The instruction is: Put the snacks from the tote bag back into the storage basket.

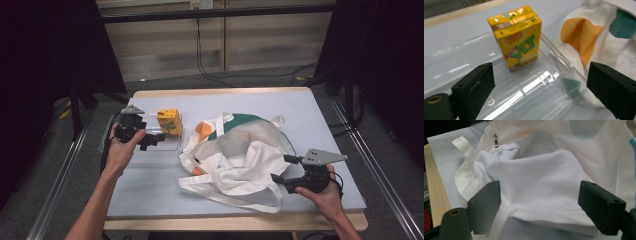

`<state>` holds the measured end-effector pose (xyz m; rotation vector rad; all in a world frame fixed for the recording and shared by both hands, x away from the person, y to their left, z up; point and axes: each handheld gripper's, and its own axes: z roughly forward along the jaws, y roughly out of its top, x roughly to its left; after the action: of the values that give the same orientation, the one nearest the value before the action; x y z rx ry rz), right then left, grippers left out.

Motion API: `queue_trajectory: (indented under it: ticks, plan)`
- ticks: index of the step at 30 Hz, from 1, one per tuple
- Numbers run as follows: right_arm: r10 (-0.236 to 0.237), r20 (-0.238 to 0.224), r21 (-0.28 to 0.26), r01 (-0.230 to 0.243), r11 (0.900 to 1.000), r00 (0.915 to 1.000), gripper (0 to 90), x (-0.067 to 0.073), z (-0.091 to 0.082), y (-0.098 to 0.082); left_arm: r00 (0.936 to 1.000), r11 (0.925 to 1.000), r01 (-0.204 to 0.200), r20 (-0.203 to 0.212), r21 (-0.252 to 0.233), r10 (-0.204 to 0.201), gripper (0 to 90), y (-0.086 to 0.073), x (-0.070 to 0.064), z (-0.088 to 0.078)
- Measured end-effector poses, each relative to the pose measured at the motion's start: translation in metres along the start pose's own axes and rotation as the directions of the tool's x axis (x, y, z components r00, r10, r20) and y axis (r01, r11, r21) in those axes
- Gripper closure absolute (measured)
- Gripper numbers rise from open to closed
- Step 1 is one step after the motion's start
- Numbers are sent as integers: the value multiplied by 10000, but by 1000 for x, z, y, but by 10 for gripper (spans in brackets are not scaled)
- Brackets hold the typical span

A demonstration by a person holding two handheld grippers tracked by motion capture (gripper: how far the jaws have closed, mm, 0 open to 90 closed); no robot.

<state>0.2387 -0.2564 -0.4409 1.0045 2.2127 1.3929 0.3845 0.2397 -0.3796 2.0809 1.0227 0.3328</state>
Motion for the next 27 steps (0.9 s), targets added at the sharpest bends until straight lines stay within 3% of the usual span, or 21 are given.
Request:
queue_trajectory:
  ticks: [9,10,12,15,16,19,21,24,27]
  plan:
    - [28,203,-115,-26,9999,9998,157,0,-3,0,9984,9987,-474,283,-199,479,44,-27,-8,-24]
    - [54,216,-113,-51,9999,9998,157,0,-3,0,9968,9956,-768,196,-530,780,45,-32,-11,-33]
    - [54,153,-169,-52,9998,9999,157,0,-3,1,9947,9918,-979,247,-823,1003,44,-35,-15,-41]
    - [63,145,-177,-61,9998,9999,157,1,-3,1,9945,9879,-1018,144,-1173,1042,44,-42,-22,-50]
    - [118,154,-236,-114,9997,9998,157,1,-3,1,9936,9866,-978,436,-1306,1042,41,-49,-26,-55]
    - [135,203,-262,-130,9996,9997,157,1,-4,1,9939,9863,-934,451,-1359,1003,43,-56,-30,-58]
    - [162,209,-311,-156,9994,9997,157,0,-5,2,9947,9896,-829,516,-1174,894,42,-65,-32,-61]
    - [258,254,-348,-249,9991,9993,157,0,-5,2,9970,9894,-429,572,-1388,512,40,-84,-33,-62]
    - [259,260,-351,-250,9991,9993,157,0,-5,2,9972,9865,-346,597,-1604,447,39,-93,-34,-61]
